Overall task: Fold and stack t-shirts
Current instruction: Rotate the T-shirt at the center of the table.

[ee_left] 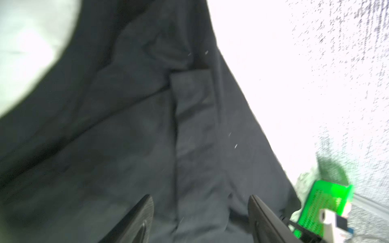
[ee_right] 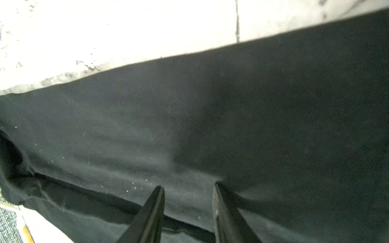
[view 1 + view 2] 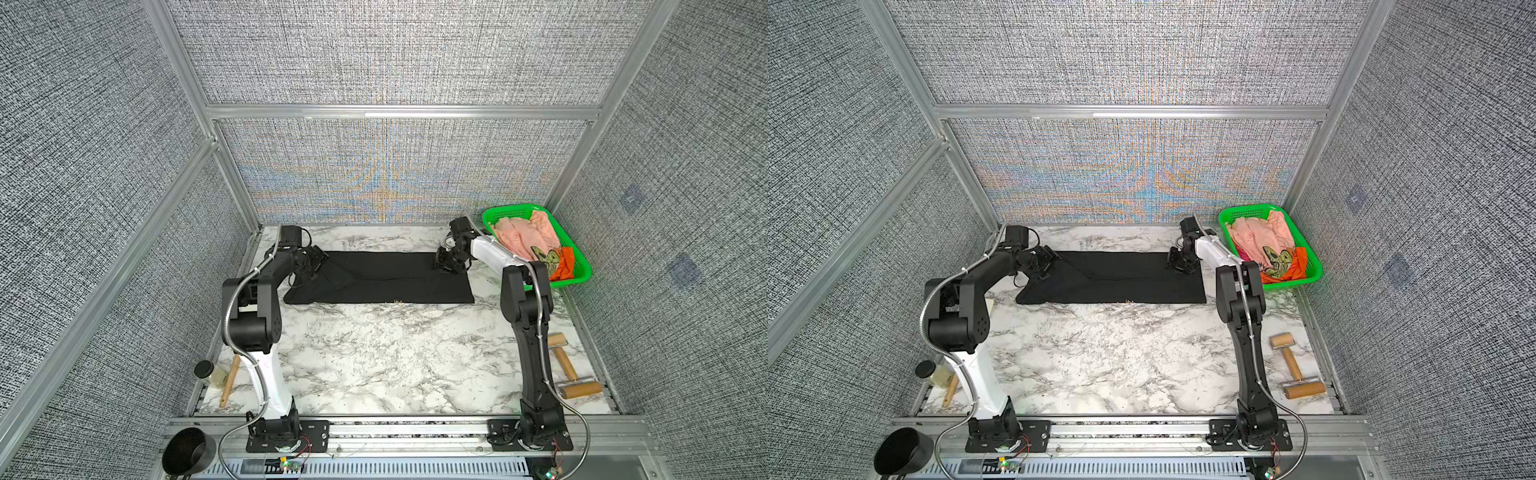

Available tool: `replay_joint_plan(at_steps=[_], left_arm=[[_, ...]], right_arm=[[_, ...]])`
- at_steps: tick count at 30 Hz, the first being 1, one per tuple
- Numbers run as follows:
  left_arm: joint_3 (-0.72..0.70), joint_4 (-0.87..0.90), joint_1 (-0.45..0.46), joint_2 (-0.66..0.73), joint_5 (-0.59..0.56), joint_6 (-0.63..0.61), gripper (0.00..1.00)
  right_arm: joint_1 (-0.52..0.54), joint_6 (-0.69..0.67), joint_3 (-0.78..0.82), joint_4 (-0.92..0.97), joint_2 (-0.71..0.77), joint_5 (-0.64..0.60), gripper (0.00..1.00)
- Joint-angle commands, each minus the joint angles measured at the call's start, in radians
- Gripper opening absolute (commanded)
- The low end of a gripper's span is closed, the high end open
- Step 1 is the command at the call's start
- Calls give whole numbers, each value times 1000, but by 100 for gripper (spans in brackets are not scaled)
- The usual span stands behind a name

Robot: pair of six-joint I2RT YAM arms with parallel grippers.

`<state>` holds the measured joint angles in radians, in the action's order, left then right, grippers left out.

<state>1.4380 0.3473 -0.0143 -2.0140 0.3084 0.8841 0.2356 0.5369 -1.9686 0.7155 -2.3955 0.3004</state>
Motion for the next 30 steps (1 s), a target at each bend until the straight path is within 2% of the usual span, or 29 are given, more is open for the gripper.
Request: replay_joint_plan(at_steps=[1,6,10,14,25,30], left_arm=[[36,-85,-5,-71,44,70,75],[102,-98,-2,-185,102,106,73],[199,-48,-4,-252,87,59,74],[330,-21,4,-337,128,26,73],[747,47,79,-609,241,-11,73],[792,-52,120,-672,278,28,73]], right_arm=[[-1,-21,70,61,23,-54,43],[3,-1,216,40,97,-63,43],[15,58,380,-12,192,-87,43],[44,144,568,-96,304,-86,43],[254,369,836,-202,512,-122,43],[356,400,877,-189,527,-125,43]])
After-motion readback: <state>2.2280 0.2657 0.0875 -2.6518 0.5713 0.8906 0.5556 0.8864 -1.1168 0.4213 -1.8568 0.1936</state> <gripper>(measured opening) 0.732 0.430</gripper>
